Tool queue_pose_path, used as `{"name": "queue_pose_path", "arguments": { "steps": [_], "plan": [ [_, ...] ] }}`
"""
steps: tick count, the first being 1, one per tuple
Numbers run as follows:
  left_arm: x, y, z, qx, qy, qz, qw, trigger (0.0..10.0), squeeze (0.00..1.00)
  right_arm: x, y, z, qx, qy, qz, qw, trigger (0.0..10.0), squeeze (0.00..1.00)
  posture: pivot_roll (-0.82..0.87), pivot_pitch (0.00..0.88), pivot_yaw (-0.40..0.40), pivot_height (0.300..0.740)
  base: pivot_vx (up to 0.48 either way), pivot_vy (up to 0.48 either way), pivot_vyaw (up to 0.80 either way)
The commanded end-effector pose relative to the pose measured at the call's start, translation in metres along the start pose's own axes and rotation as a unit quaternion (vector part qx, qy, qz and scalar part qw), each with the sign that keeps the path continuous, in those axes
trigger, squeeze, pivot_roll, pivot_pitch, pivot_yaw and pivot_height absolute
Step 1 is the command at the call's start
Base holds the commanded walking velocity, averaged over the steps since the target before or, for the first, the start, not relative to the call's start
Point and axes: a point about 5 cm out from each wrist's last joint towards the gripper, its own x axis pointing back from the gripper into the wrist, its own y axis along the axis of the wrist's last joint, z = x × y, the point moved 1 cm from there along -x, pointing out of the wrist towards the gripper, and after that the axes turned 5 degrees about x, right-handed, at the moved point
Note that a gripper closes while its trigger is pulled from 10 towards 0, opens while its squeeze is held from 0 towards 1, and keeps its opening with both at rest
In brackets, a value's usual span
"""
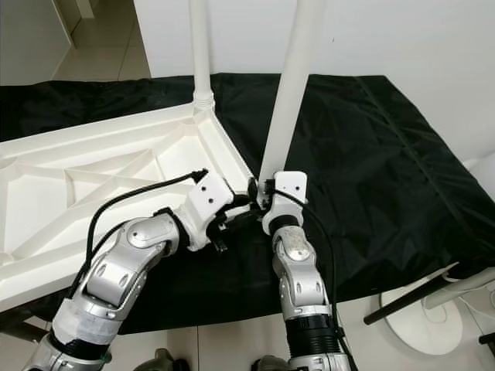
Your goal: Building children table
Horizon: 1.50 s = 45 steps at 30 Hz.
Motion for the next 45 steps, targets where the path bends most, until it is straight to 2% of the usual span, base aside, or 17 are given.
{"name": "queue_pose_path", "arguments": {
  "steps": [1, 14, 45],
  "plan": [
    [0.0015, 0.0001, 0.0048, 0.003, 0.026, 0.002, 1.000, 10.0, 0.00, 0.0046, -0.0051, 0.0050, -0.009, -0.004, 0.014, 1.000, 10.0, 0.00, -0.12, 0.047, 0.036, 0.740, 0.000, 0.000, 0.00],
    [0.0006, 0.0018, 0.0037, 0.005, 0.021, 0.002, 1.000, 10.0, 0.00, 0.0071, -0.0017, 0.0127, -0.007, -0.014, 0.019, 1.000, 10.0, 0.00, -0.12, 0.049, 0.039, 0.740, 0.000, 0.000, 0.00],
    [0.0007, 0.0020, 0.0019, 0.008, 0.022, 0.003, 1.000, 10.0, 0.00, 0.0101, 0.0001, 0.0118, 0.009, -0.021, 0.026, 0.999, 10.0, 0.00, -0.13, 0.051, 0.034, 0.740, 0.000, 0.000, 0.00]
  ]
}}
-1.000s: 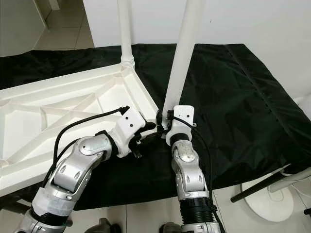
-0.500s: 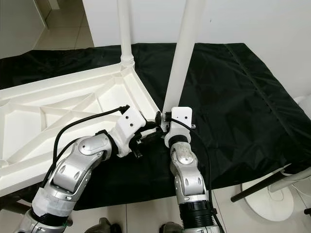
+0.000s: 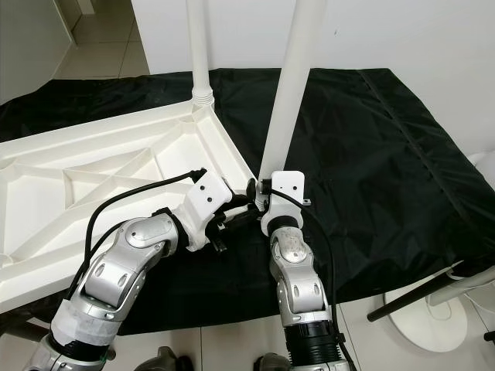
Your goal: Building children table
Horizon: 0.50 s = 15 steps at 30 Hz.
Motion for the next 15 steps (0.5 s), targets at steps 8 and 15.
{"name": "queue_pose_path", "arguments": {
  "steps": [8, 15],
  "plan": [
    [-0.0005, 0.0016, 0.0047, 0.000, 0.024, -0.002, 1.000, 10.0, 0.00, -0.0003, -0.0023, 0.0042, -0.016, -0.008, 0.010, 1.000, 10.0, 0.00, -0.13, 0.048, 0.035, 0.740, 0.000, 0.000, 0.00],
    [-0.0015, 0.0030, 0.0056, -0.003, 0.023, -0.004, 1.000, 10.0, 0.00, -0.0002, -0.0017, 0.0031, -0.015, -0.013, 0.008, 1.000, 10.0, 0.00, -0.14, 0.050, 0.048, 0.740, 0.000, 0.000, 0.00]
  ]
}}
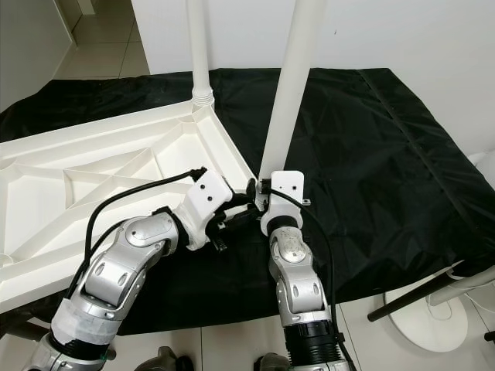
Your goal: Building children table
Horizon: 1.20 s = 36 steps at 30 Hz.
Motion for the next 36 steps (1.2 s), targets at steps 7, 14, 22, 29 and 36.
{"name": "queue_pose_path", "arguments": {
  "steps": [7, 14, 22, 29, 36],
  "plan": [
    [-0.001, 0.001, 0.004, -0.002, 0.019, -0.001, 1.000, 10.0, 0.00, 0.001, -0.003, 0.003, -0.014, -0.010, 0.009, 1.000, 10.0, 0.00, -0.14, 0.050, 0.052, 0.740, 0.000, 0.000, 0.00],
    [-0.001, 0.001, 0.004, -0.002, 0.019, -0.002, 1.000, 10.0, 0.00, 0.001, -0.002, 0.004, -0.011, -0.009, 0.008, 1.000, 10.0, 0.00, -0.14, 0.050, 0.050, 0.740, 0.000, 0.000, 0.00],
    [0.001, 0.001, 0.004, -0.003, 0.023, -0.002, 1.000, 10.0, 0.00, 0.001, -0.001, 0.006, -0.006, -0.005, 0.004, 1.000, 10.0, 0.00, -0.13, 0.054, 0.046, 0.740, 0.000, 0.000, 0.00],
    [0.000, 0.002, 0.005, -0.011, 0.015, -0.001, 1.000, 10.0, 0.00, -0.001, 0.002, 0.003, -0.001, -0.005, -0.007, 1.000, 10.0, 0.00, -0.12, 0.035, 0.063, 0.740, 0.000, 0.000, 0.00],
    [0.005, 0.006, -0.002, -0.012, -0.035, -0.012, 0.999, 10.0, 0.00, -0.004, 0.006, -0.008, -0.002, 0.042, -0.026, 0.999, 10.0, 0.00, -0.11, 0.038, 0.065, 0.740, 0.000, 0.000, 0.00]
  ]
}}
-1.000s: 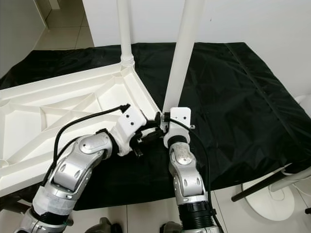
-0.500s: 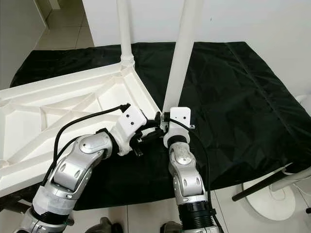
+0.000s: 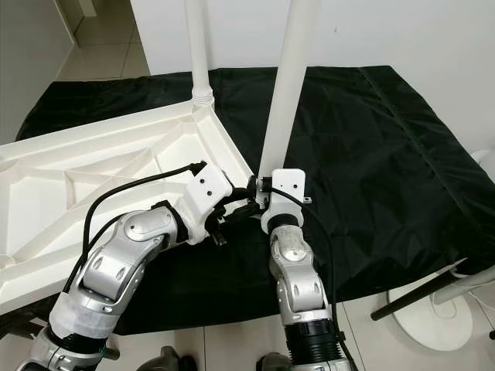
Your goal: Building children table
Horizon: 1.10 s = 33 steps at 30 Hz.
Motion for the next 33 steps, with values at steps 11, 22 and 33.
{"name": "queue_pose_path", "arguments": {
  "steps": [11, 22, 33],
  "plan": [
    [0.007, -0.002, -0.021, 0.017, -0.090, 0.002, 0.996, 10.0, 0.00, -0.008, 0.007, -0.030, 0.082, 0.180, -0.033, 0.980, 10.0, 0.00, -0.11, 0.038, 0.057, 0.740, 0.000, 0.000, 0.00],
    [0.010, -0.001, -0.018, 0.009, -0.084, 0.002, 0.996, 10.0, 0.00, -0.019, -0.003, -0.029, 0.109, 0.318, -0.012, 0.942, 10.0, 0.00, -0.11, 0.029, 0.042, 0.740, 0.000, 0.000, 0.00],
    [0.011, -0.001, -0.015, -0.001, -0.068, 0.004, 0.998, 10.0, 0.00, -0.020, -0.022, -0.029, 0.093, 0.360, 0.020, 0.928, 0.0, 0.00, -0.09, 0.024, 0.037, 0.740, 0.000, 0.000, 0.00]
  ]
}}
